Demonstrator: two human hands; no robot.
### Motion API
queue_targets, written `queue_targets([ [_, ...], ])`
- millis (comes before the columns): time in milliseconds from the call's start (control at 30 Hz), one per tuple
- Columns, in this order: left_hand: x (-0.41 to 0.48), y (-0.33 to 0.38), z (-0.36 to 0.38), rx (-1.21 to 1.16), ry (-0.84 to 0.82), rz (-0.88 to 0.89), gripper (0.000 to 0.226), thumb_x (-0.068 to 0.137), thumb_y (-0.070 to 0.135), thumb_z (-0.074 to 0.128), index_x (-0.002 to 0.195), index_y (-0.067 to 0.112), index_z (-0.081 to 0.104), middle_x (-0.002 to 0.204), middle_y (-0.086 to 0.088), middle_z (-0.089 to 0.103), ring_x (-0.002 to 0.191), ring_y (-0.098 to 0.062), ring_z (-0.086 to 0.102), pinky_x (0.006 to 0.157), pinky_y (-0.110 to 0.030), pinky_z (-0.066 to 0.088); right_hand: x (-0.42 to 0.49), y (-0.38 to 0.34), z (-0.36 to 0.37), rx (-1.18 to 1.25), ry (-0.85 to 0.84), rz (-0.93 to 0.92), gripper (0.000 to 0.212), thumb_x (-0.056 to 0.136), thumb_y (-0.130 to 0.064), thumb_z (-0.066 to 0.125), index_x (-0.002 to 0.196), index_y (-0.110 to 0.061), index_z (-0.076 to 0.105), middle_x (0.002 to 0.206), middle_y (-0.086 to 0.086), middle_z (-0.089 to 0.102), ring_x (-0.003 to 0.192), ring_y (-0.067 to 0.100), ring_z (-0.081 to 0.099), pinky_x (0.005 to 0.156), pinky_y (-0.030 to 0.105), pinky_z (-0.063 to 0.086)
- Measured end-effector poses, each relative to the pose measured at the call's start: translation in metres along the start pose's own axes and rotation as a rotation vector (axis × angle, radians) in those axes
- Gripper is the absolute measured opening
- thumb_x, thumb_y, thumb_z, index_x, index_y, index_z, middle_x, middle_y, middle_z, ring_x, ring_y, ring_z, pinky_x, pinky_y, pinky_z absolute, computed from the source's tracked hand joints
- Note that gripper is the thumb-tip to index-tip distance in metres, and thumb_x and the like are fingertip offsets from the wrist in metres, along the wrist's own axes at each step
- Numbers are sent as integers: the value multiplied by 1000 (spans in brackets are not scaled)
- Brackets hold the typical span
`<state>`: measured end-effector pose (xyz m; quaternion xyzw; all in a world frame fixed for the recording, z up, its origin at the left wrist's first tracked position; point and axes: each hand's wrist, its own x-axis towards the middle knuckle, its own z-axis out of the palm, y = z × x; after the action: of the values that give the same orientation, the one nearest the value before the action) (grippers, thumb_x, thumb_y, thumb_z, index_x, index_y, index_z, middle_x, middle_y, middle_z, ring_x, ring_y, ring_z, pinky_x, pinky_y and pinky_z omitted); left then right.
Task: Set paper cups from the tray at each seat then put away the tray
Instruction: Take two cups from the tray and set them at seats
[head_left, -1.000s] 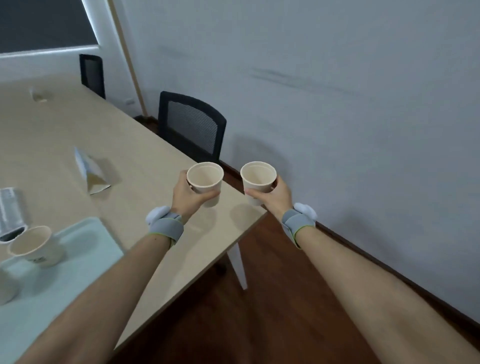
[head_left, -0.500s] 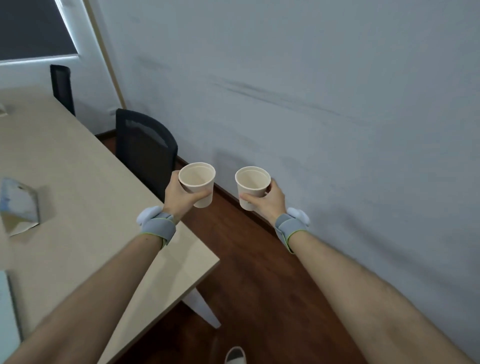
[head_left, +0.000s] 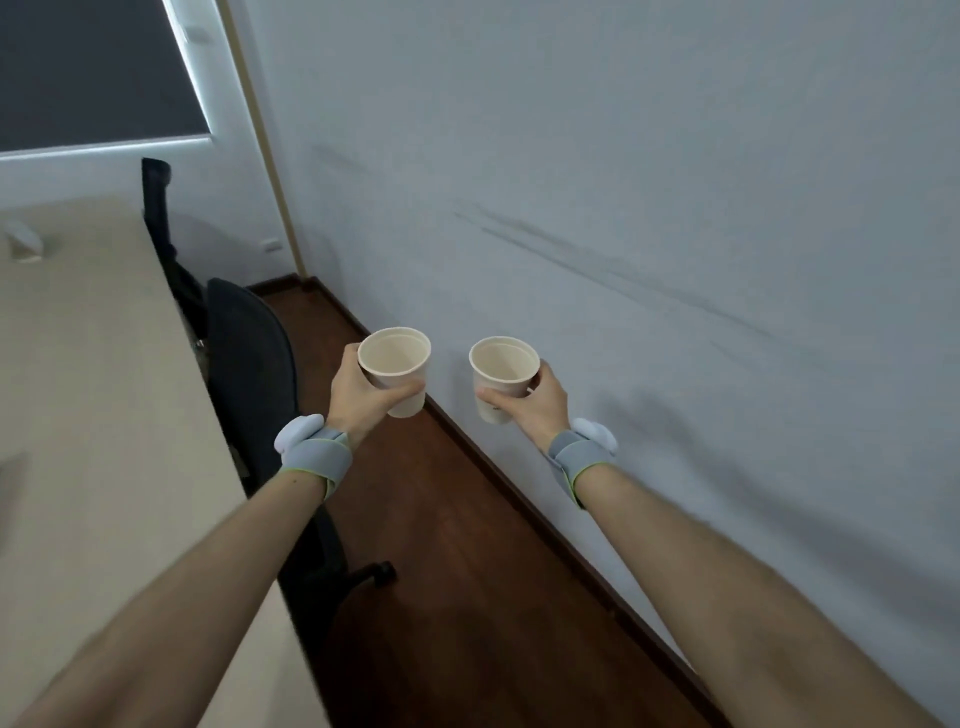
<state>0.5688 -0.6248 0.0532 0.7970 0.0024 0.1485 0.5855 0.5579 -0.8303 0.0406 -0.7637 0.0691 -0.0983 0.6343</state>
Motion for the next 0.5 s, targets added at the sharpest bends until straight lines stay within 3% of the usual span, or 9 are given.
queue_targets([
  [233, 91, -24, 52, -4, 168, -39, 59, 60, 17, 85, 104, 21, 46, 105, 2, 56, 95, -14, 55, 70, -14, 41, 136, 13, 3, -12, -147, -34, 65, 59, -23, 86, 114, -13, 54, 103, -4, 58, 96, 13, 56, 88, 26, 47],
  [400, 150, -35, 74, 33, 281, -69, 59, 59, 17, 85, 102, 21, 46, 104, 1, 56, 95, -14, 54, 74, -21, 41, 223, 13, 22, -11, -256, -50, 63, 59, -21, 86, 113, -13, 53, 103, -4, 57, 95, 12, 55, 82, 22, 44],
  [500, 181, -42, 73, 45, 343, -81, 60, 59, 17, 85, 104, 23, 46, 98, 8, 56, 87, -4, 54, 67, -4, 41, 262, 10, 45, -19, -319, -70, 64, 59, -21, 86, 113, -12, 53, 108, 1, 61, 96, 13, 55, 85, 25, 46],
])
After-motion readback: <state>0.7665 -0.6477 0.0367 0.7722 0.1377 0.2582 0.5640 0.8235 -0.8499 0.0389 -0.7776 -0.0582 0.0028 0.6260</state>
